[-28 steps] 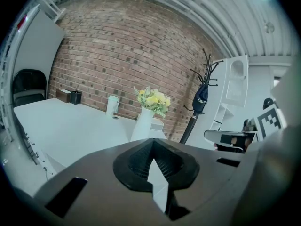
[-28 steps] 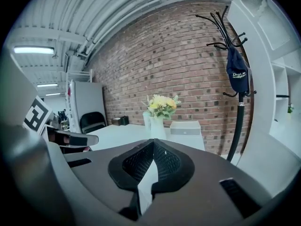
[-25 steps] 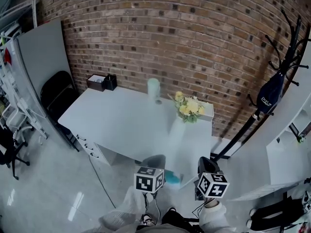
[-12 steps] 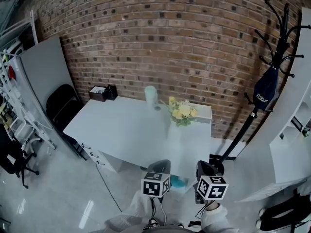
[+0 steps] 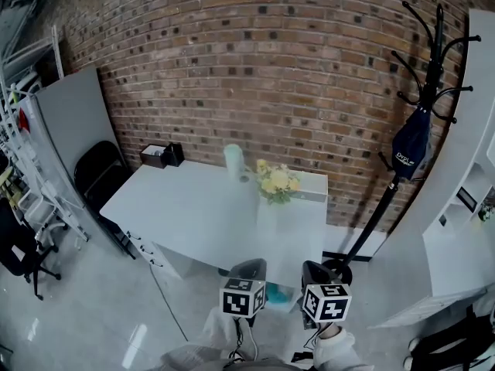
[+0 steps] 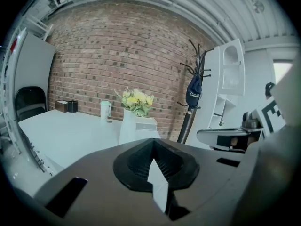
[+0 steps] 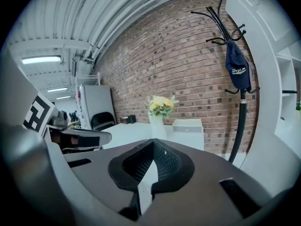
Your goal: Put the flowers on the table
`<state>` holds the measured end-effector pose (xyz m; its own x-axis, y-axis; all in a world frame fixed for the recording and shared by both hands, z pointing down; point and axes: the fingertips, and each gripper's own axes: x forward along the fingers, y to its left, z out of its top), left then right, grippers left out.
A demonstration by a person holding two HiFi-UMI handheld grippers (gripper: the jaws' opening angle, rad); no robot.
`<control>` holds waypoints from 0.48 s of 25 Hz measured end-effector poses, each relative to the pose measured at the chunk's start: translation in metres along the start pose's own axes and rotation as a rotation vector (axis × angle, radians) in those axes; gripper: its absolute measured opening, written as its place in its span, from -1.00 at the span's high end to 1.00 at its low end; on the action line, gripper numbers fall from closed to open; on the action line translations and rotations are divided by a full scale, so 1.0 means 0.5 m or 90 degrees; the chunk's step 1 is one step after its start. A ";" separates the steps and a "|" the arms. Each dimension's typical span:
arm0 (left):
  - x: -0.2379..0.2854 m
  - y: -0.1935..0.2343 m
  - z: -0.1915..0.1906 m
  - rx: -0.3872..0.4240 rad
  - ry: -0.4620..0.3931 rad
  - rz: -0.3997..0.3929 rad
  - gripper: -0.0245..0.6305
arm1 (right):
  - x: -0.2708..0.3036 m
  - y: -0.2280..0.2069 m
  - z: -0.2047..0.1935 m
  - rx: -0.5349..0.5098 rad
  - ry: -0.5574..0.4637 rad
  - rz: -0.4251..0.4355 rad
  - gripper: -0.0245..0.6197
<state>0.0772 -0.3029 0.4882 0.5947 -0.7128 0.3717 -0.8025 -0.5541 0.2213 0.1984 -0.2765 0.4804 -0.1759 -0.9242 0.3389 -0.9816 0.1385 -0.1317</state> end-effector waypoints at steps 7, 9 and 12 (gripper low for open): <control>-0.013 -0.007 0.000 -0.006 -0.003 0.008 0.91 | -0.013 0.001 0.010 0.000 -0.006 0.004 0.85; -0.019 -0.008 -0.001 -0.010 -0.005 0.010 0.91 | -0.015 0.008 0.014 0.000 -0.007 0.007 0.85; -0.026 -0.008 -0.004 -0.014 -0.008 0.010 0.91 | -0.019 0.015 0.022 -0.006 -0.013 0.009 0.85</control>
<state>0.0726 -0.2907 0.4845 0.5823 -0.7267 0.3645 -0.8126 -0.5332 0.2353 0.1933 -0.2704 0.4657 -0.1883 -0.9292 0.3179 -0.9796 0.1547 -0.1280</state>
